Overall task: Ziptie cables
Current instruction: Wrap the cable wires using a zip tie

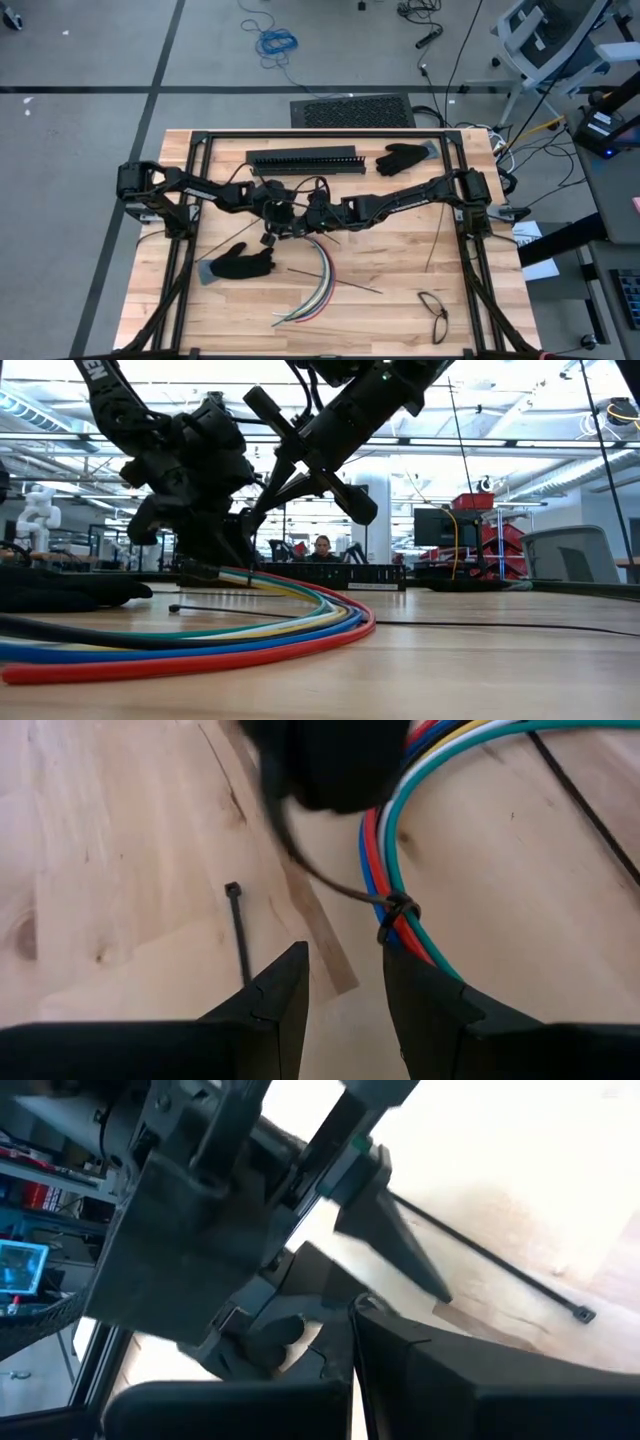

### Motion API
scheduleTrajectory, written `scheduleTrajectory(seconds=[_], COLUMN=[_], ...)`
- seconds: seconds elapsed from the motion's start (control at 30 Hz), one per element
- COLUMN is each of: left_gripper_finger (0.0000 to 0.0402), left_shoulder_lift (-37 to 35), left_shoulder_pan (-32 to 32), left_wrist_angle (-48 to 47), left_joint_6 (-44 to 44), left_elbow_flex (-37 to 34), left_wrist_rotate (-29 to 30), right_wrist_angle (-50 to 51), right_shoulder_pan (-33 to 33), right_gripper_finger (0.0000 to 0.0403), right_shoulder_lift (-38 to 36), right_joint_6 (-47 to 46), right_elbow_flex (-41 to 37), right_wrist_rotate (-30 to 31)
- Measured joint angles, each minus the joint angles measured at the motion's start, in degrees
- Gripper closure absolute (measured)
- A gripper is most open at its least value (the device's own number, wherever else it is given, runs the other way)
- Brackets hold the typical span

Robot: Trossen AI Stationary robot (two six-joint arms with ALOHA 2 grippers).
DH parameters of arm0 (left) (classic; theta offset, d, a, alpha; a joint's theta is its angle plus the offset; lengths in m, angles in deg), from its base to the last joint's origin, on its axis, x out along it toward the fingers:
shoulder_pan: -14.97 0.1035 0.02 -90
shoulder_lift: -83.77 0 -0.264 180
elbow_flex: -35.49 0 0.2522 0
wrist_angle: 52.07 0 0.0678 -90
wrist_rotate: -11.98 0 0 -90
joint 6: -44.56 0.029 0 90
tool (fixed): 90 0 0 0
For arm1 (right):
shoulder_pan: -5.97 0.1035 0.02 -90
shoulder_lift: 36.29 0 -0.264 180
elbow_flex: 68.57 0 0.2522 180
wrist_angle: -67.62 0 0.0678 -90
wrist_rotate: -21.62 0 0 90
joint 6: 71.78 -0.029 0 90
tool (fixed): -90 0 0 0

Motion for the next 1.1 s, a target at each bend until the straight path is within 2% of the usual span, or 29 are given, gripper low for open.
scheduleTrajectory(seconds=[0.37, 0.5, 0.87, 1.1], left_gripper_finger=[0.0273, 0.0273, 0.0273, 0.0314], left_shoulder_lift=[0.0, 0.0, 0.0, 0.0], left_shoulder_pan=[-0.65, -0.47, -0.27, -0.1], left_wrist_angle=[2.16, 2.11, 2.16, 3.11], left_joint_6=[-1.78, -5.11, -7.01, -7.86], left_elbow_flex=[0.0, 0.0, 0.0, 0.0], left_wrist_rotate=[-0.03, -2.23, -1.36, -0.5], right_wrist_angle=[-0.05, -0.05, -0.05, -0.08], right_shoulder_pan=[-0.72, -0.73, -0.88, -1.21], right_gripper_finger=[0.0403, 0.0403, 0.0403, 0.0403], right_shoulder_lift=[0.0, 0.0, -0.02, -0.02], right_joint_6=[0.7, 0.77, 0.7, 0.66], right_elbow_flex=[-0.02, -0.02, -0.02, -0.02], right_wrist_rotate=[-0.2, -0.14, 0.16, 0.3])
